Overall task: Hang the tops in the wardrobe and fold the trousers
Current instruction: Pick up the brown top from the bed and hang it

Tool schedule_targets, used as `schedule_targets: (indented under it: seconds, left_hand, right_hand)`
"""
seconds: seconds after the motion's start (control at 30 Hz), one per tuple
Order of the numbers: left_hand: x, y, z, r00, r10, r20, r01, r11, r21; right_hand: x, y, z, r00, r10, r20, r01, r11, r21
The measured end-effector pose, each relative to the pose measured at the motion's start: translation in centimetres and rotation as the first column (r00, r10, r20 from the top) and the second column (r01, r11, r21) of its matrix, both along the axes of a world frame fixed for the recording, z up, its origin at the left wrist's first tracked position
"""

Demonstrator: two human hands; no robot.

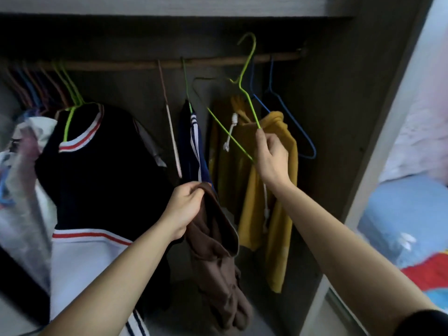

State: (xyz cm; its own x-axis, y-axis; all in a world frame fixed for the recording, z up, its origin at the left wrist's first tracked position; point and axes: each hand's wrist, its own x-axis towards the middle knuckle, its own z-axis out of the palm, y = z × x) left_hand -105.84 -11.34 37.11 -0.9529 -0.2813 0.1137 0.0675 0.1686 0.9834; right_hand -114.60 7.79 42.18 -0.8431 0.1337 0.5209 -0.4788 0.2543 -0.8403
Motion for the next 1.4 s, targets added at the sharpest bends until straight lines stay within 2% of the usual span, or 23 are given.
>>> schedule_targets:
  seconds: [0.1,0.27,0.43,0.53,0.67,0.73,0.8,0.87,0.93,0.97,1.03,1.07,1.17,1.23,1.3,1.4]
  left_hand:
    - [0.8,-0.3,-1.4,0.995,-0.092,0.026,0.091,0.996,0.020]
    - [1.7,2.2,-3.6,0.960,-0.237,0.150,0.204,0.957,0.208]
    - [1.0,5.3,-4.4,0.935,-0.287,0.206,0.179,0.887,0.426]
    - [1.0,7.0,-5.0,0.898,-0.393,0.201,0.264,0.843,0.470]
    - [1.8,10.4,-6.1,0.866,-0.459,0.196,0.373,0.857,0.357]
    - [2.2,12.2,-6.5,0.847,-0.497,0.190,0.435,0.853,0.290]
    - [3.0,13.8,-6.9,0.810,-0.555,0.189,0.517,0.828,0.216]
    - [4.0,15.2,-7.1,0.779,-0.595,0.197,0.581,0.804,0.127]
    - [4.7,15.5,-7.3,0.747,-0.629,0.217,0.638,0.769,0.036]
    - [5.0,15.7,-7.4,0.722,-0.650,0.237,0.673,0.740,-0.021]
    - [5.3,16.1,-7.5,0.708,-0.650,0.276,0.700,0.697,-0.156]
    - [5.3,16.4,-7.5,0.733,-0.621,0.279,0.678,0.702,-0.219]
    - [4.6,16.7,-7.4,0.890,-0.394,0.231,0.455,0.813,-0.364]
    - [3.8,16.7,-7.4,0.950,-0.232,0.210,0.300,0.868,-0.396]
    - [3.1,16.6,-7.3,0.970,-0.139,0.202,0.214,0.880,-0.424]
    - [2.2,16.6,-7.1,0.984,-0.013,0.176,0.106,0.840,-0.532]
  right_hand:
    - [4.2,1.0,-4.8,0.998,-0.054,0.016,0.054,0.997,0.054]
    - [12.0,4.2,-11.6,0.986,-0.141,0.090,0.139,0.990,0.027]
    - [17.7,8.3,-14.2,0.973,-0.213,0.089,0.202,0.972,0.116]
    - [20.8,11.5,-15.1,0.974,-0.199,0.112,0.181,0.972,0.152]
    - [23.3,15.4,-14.8,0.933,-0.207,0.295,0.084,0.921,0.379]
    - [24.0,16.3,-14.4,0.918,-0.178,0.356,0.042,0.932,0.359]
    - [24.7,16.3,-13.9,0.907,-0.061,0.416,0.027,0.996,0.087]
    - [25.1,16.7,-13.3,0.906,0.037,0.421,0.067,0.971,-0.230]
    - [25.0,17.2,-12.7,0.909,0.082,0.408,0.090,0.918,-0.386]
    - [25.0,17.7,-12.4,0.907,0.089,0.413,0.091,0.913,-0.397]
    - [24.8,18.7,-11.8,0.898,0.047,0.437,0.087,0.955,-0.282]
    - [24.7,19.1,-11.8,0.904,0.002,0.428,0.092,0.976,-0.198]
    - [24.3,20.0,-12.4,0.936,-0.148,0.320,0.141,0.989,0.043]
    - [24.4,20.7,-12.9,0.946,-0.163,0.279,0.140,0.985,0.102]
    - [24.7,21.4,-13.2,0.956,-0.189,0.223,0.151,0.973,0.177]
    - [25.3,22.6,-13.5,0.949,-0.305,0.082,0.248,0.880,0.405]
